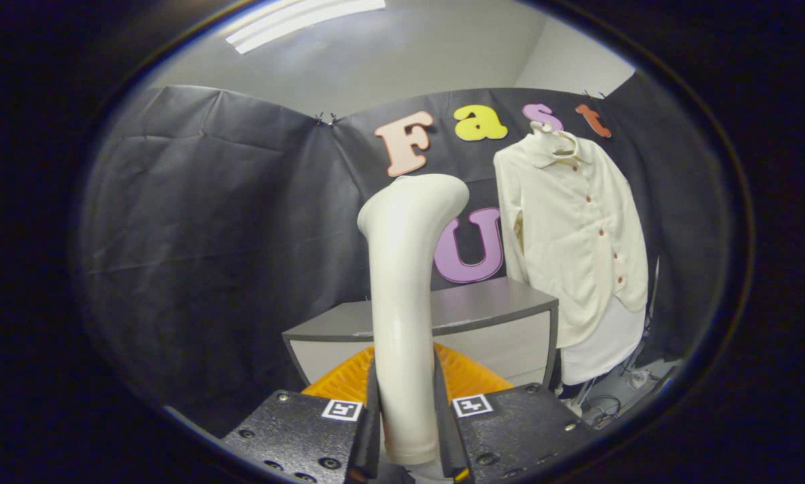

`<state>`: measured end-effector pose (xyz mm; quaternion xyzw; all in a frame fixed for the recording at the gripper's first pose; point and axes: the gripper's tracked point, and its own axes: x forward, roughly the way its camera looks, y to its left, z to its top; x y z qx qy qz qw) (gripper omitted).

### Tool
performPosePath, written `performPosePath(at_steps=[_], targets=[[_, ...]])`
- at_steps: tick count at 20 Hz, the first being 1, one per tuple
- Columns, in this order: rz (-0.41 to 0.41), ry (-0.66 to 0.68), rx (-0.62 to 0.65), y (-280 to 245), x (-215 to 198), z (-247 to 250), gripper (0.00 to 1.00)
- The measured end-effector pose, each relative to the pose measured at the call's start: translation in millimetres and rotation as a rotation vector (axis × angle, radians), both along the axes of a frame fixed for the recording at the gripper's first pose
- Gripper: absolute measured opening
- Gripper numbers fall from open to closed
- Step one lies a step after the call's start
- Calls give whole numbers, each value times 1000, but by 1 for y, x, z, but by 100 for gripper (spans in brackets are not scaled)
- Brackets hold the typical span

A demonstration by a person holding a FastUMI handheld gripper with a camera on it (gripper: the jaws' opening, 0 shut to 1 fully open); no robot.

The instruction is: Iron the clothes twice with a garment steamer, once on the left side and once on the right side.

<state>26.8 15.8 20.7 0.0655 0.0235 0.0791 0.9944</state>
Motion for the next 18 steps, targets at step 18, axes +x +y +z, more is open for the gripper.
performPosePath(at_steps=[18], targets=[[-99,-28,-118,38,-10,2,35]])
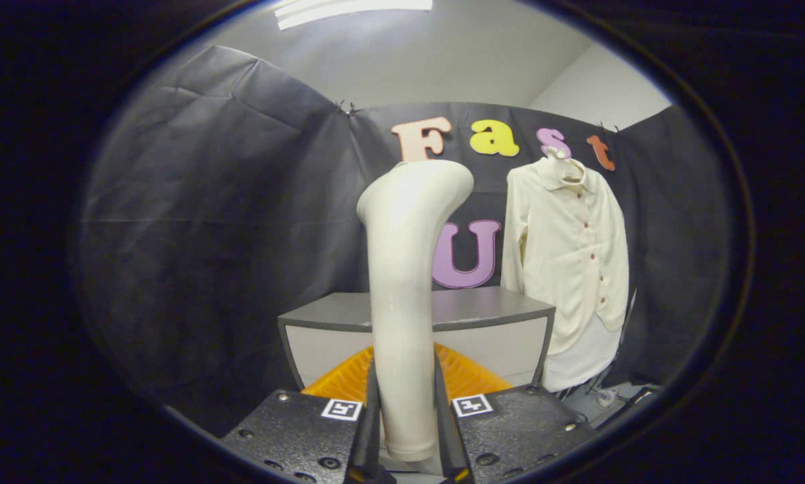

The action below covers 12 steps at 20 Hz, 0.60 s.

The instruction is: Iron the clothes twice with a garment steamer, once on the left side and once on the right side.

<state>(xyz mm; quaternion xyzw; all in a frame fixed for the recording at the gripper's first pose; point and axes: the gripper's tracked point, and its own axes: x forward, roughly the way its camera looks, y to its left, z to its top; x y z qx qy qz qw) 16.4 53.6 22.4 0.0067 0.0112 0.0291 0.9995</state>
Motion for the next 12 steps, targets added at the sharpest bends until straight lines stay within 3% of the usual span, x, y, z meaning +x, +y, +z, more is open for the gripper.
performPosePath(at_steps=[12], targets=[[-9,-15,9,-4,-4,3,35]])
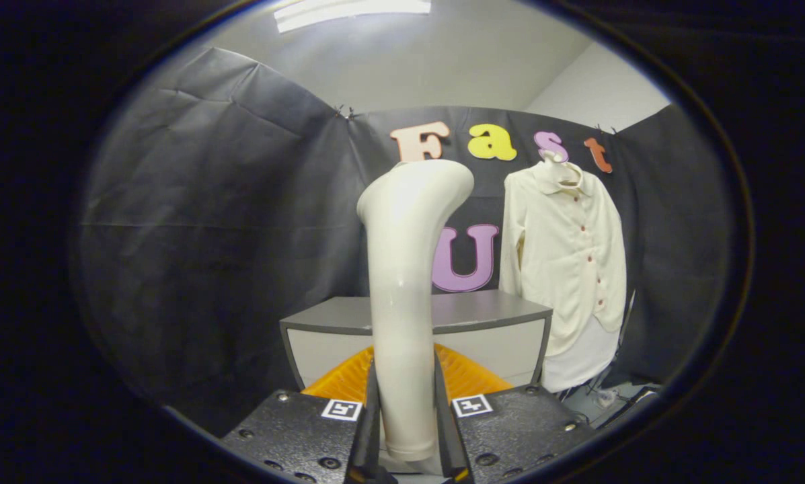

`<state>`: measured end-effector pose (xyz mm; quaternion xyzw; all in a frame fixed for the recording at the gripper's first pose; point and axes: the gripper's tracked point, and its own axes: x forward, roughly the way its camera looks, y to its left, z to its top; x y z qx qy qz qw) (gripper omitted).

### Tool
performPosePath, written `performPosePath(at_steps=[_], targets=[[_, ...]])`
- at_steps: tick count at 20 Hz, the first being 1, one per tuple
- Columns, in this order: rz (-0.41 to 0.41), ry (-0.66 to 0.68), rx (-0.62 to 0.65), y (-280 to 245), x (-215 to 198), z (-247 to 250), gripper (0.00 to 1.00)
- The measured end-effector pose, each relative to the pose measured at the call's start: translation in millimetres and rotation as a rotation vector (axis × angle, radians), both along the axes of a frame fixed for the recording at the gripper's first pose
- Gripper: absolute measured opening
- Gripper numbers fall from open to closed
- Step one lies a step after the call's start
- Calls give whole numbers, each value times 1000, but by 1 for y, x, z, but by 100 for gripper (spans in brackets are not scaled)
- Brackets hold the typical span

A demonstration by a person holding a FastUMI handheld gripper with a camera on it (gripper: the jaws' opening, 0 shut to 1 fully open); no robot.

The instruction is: Iron the clothes twice with a garment steamer, once on the left side and once on the right side.

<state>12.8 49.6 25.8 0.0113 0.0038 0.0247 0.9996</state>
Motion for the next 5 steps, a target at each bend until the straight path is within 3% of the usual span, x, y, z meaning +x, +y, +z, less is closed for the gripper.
performPosePath(at_steps=[5], targets=[[-2,6,-7,-1,2,-3,35]])
